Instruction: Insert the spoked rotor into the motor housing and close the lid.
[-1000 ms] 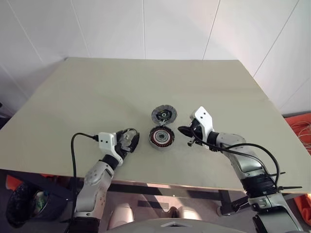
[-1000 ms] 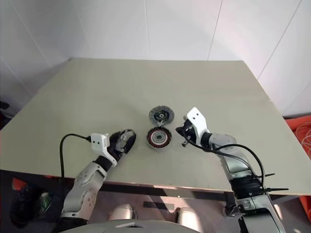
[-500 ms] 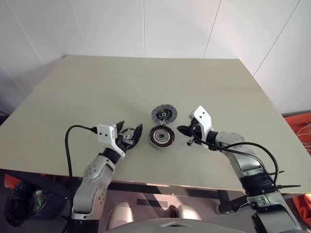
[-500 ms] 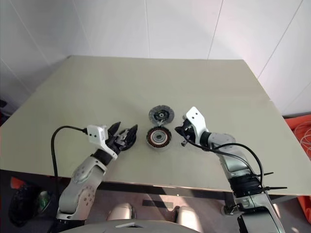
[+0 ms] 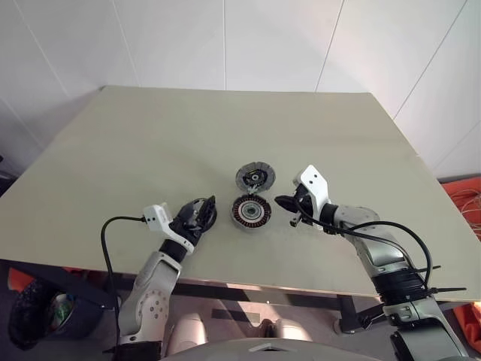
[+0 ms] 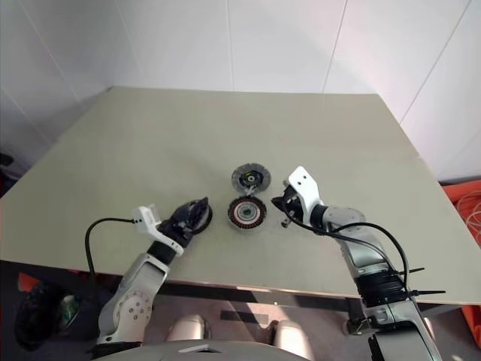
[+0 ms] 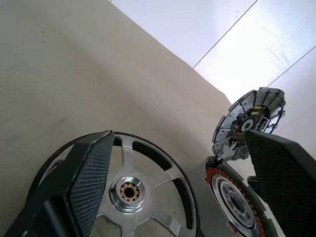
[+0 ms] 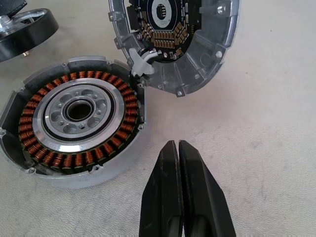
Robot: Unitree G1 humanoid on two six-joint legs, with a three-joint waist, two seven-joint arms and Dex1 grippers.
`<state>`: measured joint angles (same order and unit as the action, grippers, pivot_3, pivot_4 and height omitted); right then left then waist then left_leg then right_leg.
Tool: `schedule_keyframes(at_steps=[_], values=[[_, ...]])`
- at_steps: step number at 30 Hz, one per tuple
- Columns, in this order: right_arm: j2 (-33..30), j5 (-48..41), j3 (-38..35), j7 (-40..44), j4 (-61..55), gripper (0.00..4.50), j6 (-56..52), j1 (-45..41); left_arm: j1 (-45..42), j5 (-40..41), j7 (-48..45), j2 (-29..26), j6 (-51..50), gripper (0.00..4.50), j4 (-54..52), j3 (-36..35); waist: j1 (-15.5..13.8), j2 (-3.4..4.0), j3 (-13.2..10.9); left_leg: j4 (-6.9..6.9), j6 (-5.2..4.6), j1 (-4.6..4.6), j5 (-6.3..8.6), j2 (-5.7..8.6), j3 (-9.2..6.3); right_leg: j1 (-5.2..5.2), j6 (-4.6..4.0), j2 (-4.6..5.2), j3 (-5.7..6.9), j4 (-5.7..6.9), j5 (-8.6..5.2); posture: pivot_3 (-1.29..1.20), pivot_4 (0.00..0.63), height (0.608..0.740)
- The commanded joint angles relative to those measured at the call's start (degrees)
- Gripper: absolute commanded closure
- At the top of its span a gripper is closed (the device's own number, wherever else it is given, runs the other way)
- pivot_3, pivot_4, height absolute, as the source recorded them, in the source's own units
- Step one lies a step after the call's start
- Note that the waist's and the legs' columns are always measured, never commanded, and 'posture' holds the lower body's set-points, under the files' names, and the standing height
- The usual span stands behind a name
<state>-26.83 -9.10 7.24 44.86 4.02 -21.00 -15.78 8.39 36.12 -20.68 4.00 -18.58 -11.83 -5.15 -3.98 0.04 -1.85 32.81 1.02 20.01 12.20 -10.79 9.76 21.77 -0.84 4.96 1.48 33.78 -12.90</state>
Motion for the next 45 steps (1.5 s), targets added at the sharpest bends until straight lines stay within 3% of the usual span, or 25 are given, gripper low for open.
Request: schedule_keyframes(at_steps=[1,3,4,5,7,9,11,13,16,45], values=[[-0.3,-0.22,-0.71,0.23,-0.36,4.44,1.18,-0.69,-0.52,2.46,0.47,-0.65,-0.4,0.0,-2.46,-1.78,0.02,-0.02,-0.01,0.0,0.0,0.0,0.0,-0.01,0.0,0.01,-0.01,-0.01,0.0,0.0,0.01,0.0,0.0,0.74],[-0.26,-0.21,-0.63,0.29,-0.21,4.44,1.2,-0.77,-4.54,20.47,-3.47,-20.44,-11.48,0.0,-0.43,-20.9,0.11,-0.21,-0.12,-0.02,0.03,-0.01,-0.02,-0.02,0.01,0.05,-0.21,-0.02,-0.01,0.04,0.12,0.0,0.0,0.74],[-0.24,-0.19,-0.6,0.32,-0.19,4.44,1.2,-0.78,-5.87,26.27,-4.69,-27.34,-14.89,0.0,0.89,-26.75,0.53,-0.72,-0.34,-0.05,0.16,-0.07,-0.09,-0.13,0.0,0.21,-0.24,-0.2,-0.02,0.24,0.12,0.0,0.0,0.74],[-0.18,-0.17,-0.56,0.33,-0.16,4.44,1.21,-0.8,-6.9,29.74,-5.16,-31.76,-16.82,0.0,1.95,-29.55,0.97,-0.95,-0.42,0.1,0.66,0.02,-0.2,-0.34,-0.19,0.72,-0.69,-0.77,-0.05,0.87,-0.06,0.0,0.0,0.74],[-0.1,-0.18,-0.43,0.27,-0.09,4.44,1.28,-0.84,-7.97,31.14,-4.38,-34.06,-18.45,0.0,2.8,-29.7,1.04,-0.84,-0.45,0.4,1.35,0.42,-0.32,-0.93,-0.66,0.92,-1.11,-1.52,0.13,0.87,0.01,0.0,0.0,0.74],[-0.05,-0.22,-0.31,0.19,0.03,4.44,1.41,-0.91,-8.59,30.69,-4.4,-34.14,-19.11,0.0,2.78,-29.19,0.23,0.17,-0.49,0.37,1.28,0.0,-0.21,-0.82,-0.67,0.39,-1.1,-1.16,0.12,0.71,-0.03,0.0,0.0,0.74],[0.05,-0.19,-0.36,0.2,-0.03,4.44,1.43,-0.88,-8.87,30.05,-4.43,-33.14,-18.91,0.0,2.1,-28.42,-0.16,0.64,-0.58,0.33,0.8,-0.48,0.08,-0.32,-0.23,0.15,-0.77,-0.51,-0.15,0.98,-0.23,0.0,0.0,0.74],[0.1,-0.17,-0.39,0.21,-0.06,4.44,1.43,-0.86,-9.04,30.2,-4.06,-32.48,-19.1,0.0,1.74,-28.19,-0.14,0.17,-0.9,0.33,0.82,-0.46,0.04,-0.28,-0.22,0.19,-0.46,-0.43,-0.18,1.04,-0.41,0.0,0.0,0.74],[-0.06,-0.21,-0.43,0.11,-0.14,4.44,1.4,-0.68,-8.89,29.94,-3.88,-31.38,-19.58,0.0,1.26,-26.93,0.05,-0.5,-0.84,0.45,0.93,-0.33,-0.05,-0.72,-0.27,0.25,-0.88,-0.77,-0.04,1.03,-0.15,0.0,0.0,0.74],[0.04,-0.12,-0.36,-0.25,0.06,4.44,1.51,-0.78,-2.11,38.71,-2.31,-26.98,-29.54,0.0,-3.66,-20.76,0.04,-0.36,-0.91,0.4,0.94,-0.34,-0.05,-0.75,-0.21,0.28,-0.93,-0.8,-0.04,1.04,-0.15,0.0,0.0,0.74]])
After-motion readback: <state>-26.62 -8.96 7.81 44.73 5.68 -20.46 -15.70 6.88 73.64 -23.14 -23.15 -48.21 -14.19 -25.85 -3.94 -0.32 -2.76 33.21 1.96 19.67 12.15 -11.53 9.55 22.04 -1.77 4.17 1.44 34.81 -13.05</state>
